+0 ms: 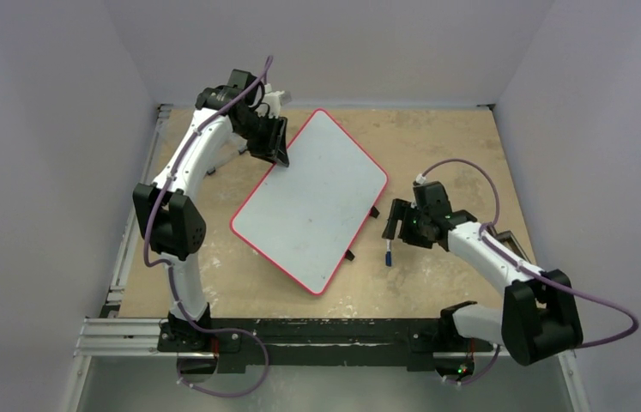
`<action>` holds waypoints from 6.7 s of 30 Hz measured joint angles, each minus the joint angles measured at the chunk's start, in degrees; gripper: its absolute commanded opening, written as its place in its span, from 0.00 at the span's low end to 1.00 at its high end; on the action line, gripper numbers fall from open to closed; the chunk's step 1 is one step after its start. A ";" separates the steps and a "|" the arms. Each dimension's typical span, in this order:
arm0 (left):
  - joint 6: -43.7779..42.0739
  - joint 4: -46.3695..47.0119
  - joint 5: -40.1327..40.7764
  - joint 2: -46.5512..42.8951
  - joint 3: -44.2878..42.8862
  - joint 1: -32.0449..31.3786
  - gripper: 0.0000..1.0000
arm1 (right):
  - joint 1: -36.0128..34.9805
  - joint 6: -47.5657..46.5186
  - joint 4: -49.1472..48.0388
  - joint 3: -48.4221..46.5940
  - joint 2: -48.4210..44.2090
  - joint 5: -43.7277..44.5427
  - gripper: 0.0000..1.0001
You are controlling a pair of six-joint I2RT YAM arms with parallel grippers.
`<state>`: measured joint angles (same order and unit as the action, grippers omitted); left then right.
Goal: Write a sentence on the whiteboard
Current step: Move the whiteboard to the center of the board, then pick up the whiteboard marker from the center of the board, then pass from the right arm to the left, then pass from the left arm to the right
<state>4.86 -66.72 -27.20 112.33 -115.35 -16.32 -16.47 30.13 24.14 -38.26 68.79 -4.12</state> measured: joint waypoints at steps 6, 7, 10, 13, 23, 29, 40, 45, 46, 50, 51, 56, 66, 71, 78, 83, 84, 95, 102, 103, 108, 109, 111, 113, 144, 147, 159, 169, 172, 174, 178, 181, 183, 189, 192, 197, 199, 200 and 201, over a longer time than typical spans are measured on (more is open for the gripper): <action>-0.02 0.04 1.18 -0.70 0.00 -0.04 0.50 | -2.25 0.33 0.33 -2.32 5.60 3.48 0.68; -0.02 0.07 1.49 -1.18 0.00 -0.09 0.51 | -2.71 0.39 0.50 -3.26 6.64 4.72 0.68; -0.02 0.24 1.97 -2.95 0.00 -0.22 0.54 | -4.44 0.55 0.72 -6.01 9.49 7.37 0.65; -0.04 0.28 2.16 -4.90 0.00 -0.33 0.55 | -5.86 0.59 0.66 -8.09 12.39 9.18 0.61; -0.17 0.26 3.61 -7.63 0.15 -0.33 0.61 | -7.78 1.33 0.72 -10.75 21.00 12.83 0.40; -0.17 0.31 4.02 -11.87 1.73 -0.33 0.65 | -8.98 1.64 1.33 -12.83 23.45 15.69 0.13; 0.11 2.40 2.75 -26.16 7.93 -0.39 0.67 | -9.79 4.11 4.15 -13.88 22.03 16.83 0.00; 2.01 5.95 -0.63 -32.24 13.16 -0.66 0.67 | -9.88 8.83 7.63 -14.73 9.90 16.52 0.00; 2.51 6.84 -1.29 -33.18 14.23 -0.83 0.67 | -9.88 10.14 7.91 -15.30 6.88 16.44 0.00; 5.38 11.67 -3.65 -36.79 18.71 -3.28 0.66 | -9.90 15.98 7.04 -17.53 -3.69 16.33 0.00; 6.40 13.60 -3.91 -37.64 20.11 -4.44 0.66 | -9.88 17.88 6.43 -17.73 -6.08 16.17 0.00; 12.55 23.76 -4.17 -40.65 26.58 -9.53 0.61 | -9.90 28.83 4.98 -19.04 -13.07 16.31 0.00; 24.96 47.30 -2.89 -41.72 36.87 -16.02 0.58 | -9.90 50.51 6.82 -24.39 -13.66 16.70 0.00; 29.20 56.78 -1.42 -40.50 38.25 -17.84 0.57 | -9.90 56.74 7.10 -26.34 -13.79 17.18 0.00; 33.38 67.69 2.58 -38.34 40.48 -21.99 0.52 | -9.90 62.07 5.60 -26.27 -13.86 17.70 0.00; 34.93 70.66 4.07 -36.46 40.48 -22.99 0.49 | -9.90 63.58 3.87 -26.05 -14.12 17.70 0.00; 35.01 70.82 4.24 -36.20 40.48 -23.12 0.49 | -9.90 63.76 3.63 -26.05 -14.12 17.70 0.00; 35.12 71.54 5.57 -33.68 40.48 -25.49 0.47 | -9.90 64.22 2.75 -26.05 -14.12 18.08 0.00; 35.12 71.89 6.34 -33.55 40.59 -26.91 0.48 | -9.90 64.78 1.11 -26.05 -14.14 18.18 0.00; 35.12 71.89 6.51 -33.55 40.70 -27.02 0.48 | -9.88 64.81 1.05 -26.05 -14.14 18.18 0.00; 35.12 71.95 7.15 -33.42 41.24 -27.50 0.46 | -9.90 64.96 0.94 -26.05 -14.14 18.16 0.00; 35.15 71.97 7.23 -33.35 41.24 -27.58 0.45 | -9.90 64.98 0.81 -26.03 -14.14 18.16 0.00; 35.12 71.89 7.32 -33.24 41.24 -27.67 0.45 | -9.90 65.00 0.61 -26.01 -14.14 18.16 0.00; 35.10 71.78 7.34 -33.05 41.24 -27.71 0.44 | -9.90 65.00 0.59 -25.99 -14.16 18.16 0.00; 36.04 70.82 8.44 -30.21 40.57 -29.09 0.00 | -9.88 64.85 -3.63 -21.33 -17.20 18.53 0.00; 35.80 69.81 8.28 -30.21 40.17 -29.09 0.00 | -9.81 62.71 -6.82 -19.23 -18.14 17.73 0.48; 30.67 64.17 2.23 -30.32 34.58 -29.07 0.00 | -10.14 44.04 -16.94 -14.43 -25.22 10.38 0.89; 28.33 58.23 -8.81 -30.40 28.59 -24.83 0.00 | -10.12 23.54 -24.68 -15.06 -27.74 -1.40 0.82; 28.39 57.57 -11.91 -30.40 27.26 -23.39 0.00 | -10.12 18.95 -25.51 -15.67 -25.83 -6.69 0.81; 28.39 56.85 -14.32 -30.40 26.29 -22.77 0.00 | -10.14 16.72 -25.92 -15.67 -24.70 -10.29 0.80; 28.26 55.56 -17.84 -30.49 24.70 -22.56 0.00 | -10.12 14.16 -27.34 -15.65 -23.30 -15.37 0.77; 27.96 55.08 -19.91 -30.86 24.70 -22.43 0.00 | -10.10 13.25 -30.38 -15.65 -23.32 -18.60 0.73; 27.45 55.04 -20.98 -31.04 24.70 -22.43 0.00 | -10.10 13.18 -32.54 -15.65 -23.32 -20.59 0.69; 26.36 54.55 -22.97 -32.44 24.70 -22.32 0.00 | -9.77 13.49 -38.01 -14.84 -23.30 -25.18 0.59; 25.64 53.94 -23.89 -32.87 24.70 -21.99 0.00 | -9.73 13.77 -40.09 -14.27 -23.41 -26.73 0.56; 24.96 53.18 -25.77 -32.98 24.70 -21.46 0.00 | -9.70 14.47 -42.18 -13.49 -23.54 -28.00 0.53; 24.50 52.70 -26.45 -32.98 24.59 -21.42 0.00 | -9.60 14.86 -43.06 -13.20 -23.54 -28.55 0.52; 24.44 52.37 -26.67 -32.98 24.50 -21.35 0.00 | -9.60 15.04 -43.47 -13.07 -23.52 -28.74 0.51; 24.39 52.19 -26.95 -32.98 24.48 -21.31 0.00 | -9.60 15.19 -43.78 -13.00 -23.52 -28.89 0.51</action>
<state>29.26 -14.52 -54.15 79.35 -90.87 -37.63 -26.06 45.32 -19.64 -51.27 45.28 -33.01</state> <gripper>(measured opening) 0.152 0.529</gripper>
